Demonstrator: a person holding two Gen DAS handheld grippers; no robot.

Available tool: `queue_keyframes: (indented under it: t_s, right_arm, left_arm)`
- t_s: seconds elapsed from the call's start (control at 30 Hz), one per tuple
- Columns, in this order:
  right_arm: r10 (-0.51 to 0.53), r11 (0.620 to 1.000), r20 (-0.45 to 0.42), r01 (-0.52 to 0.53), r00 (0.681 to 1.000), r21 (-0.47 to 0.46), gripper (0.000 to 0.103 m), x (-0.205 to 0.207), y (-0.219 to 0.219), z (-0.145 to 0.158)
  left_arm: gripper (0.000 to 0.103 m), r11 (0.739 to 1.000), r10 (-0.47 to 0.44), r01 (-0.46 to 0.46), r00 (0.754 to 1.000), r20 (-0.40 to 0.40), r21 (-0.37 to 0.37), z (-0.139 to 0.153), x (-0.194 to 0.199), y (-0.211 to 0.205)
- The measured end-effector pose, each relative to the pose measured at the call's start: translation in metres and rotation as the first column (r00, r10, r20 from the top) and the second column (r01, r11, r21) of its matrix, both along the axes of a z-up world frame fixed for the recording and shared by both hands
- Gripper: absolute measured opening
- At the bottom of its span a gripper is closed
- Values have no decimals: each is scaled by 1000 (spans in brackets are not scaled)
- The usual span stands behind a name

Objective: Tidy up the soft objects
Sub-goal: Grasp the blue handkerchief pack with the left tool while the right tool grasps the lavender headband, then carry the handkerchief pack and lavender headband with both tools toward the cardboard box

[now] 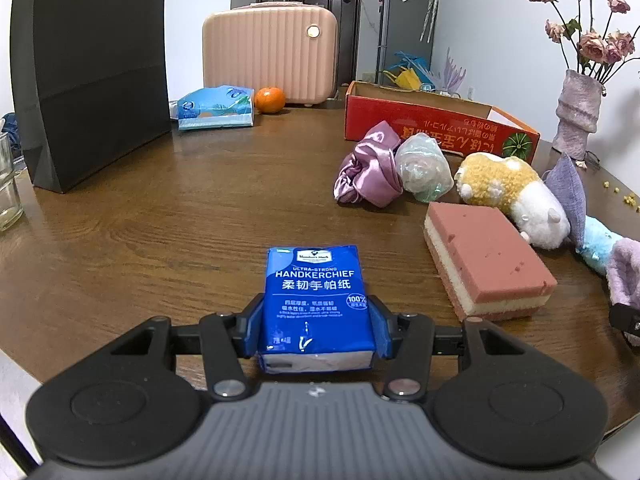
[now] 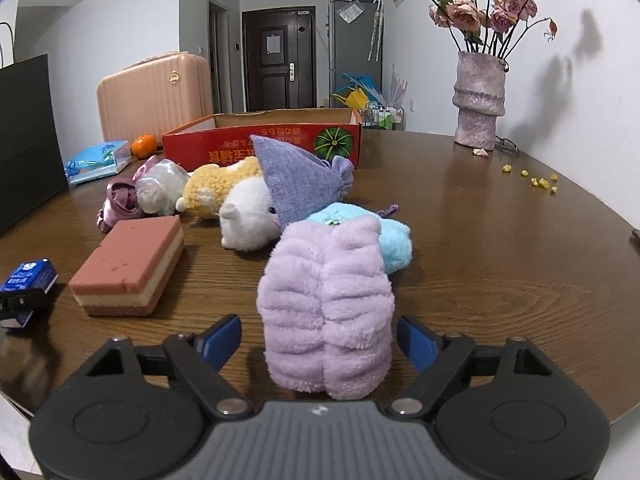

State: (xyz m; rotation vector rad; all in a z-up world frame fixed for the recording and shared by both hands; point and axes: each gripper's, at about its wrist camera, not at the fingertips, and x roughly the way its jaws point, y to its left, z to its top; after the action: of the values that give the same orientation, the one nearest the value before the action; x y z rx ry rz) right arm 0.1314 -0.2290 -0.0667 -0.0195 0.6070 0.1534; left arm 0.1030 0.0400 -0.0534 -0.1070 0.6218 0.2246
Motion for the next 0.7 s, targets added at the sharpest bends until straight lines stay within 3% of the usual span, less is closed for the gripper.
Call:
queue_keyframes:
  t_s: [0.17,0.33,0.7]
  right_arm:
    - [-9,1000,-13,9,1000,12,65,4,-2,-3]
    - [-17,1000,-16,17,1000,8,56,4,-4,-5]
    - [-9,999,-9,10,1000,39,48,2,-8,-4]
  left_arm:
    - [53,1000,0,0,1000,-4,-5,-1,2,1]
    - [53,1000,-4,4,1000,-1,-7,-1,2,1]
    - [53,1000,-14,14,1000,14,-8,1,-1,0]
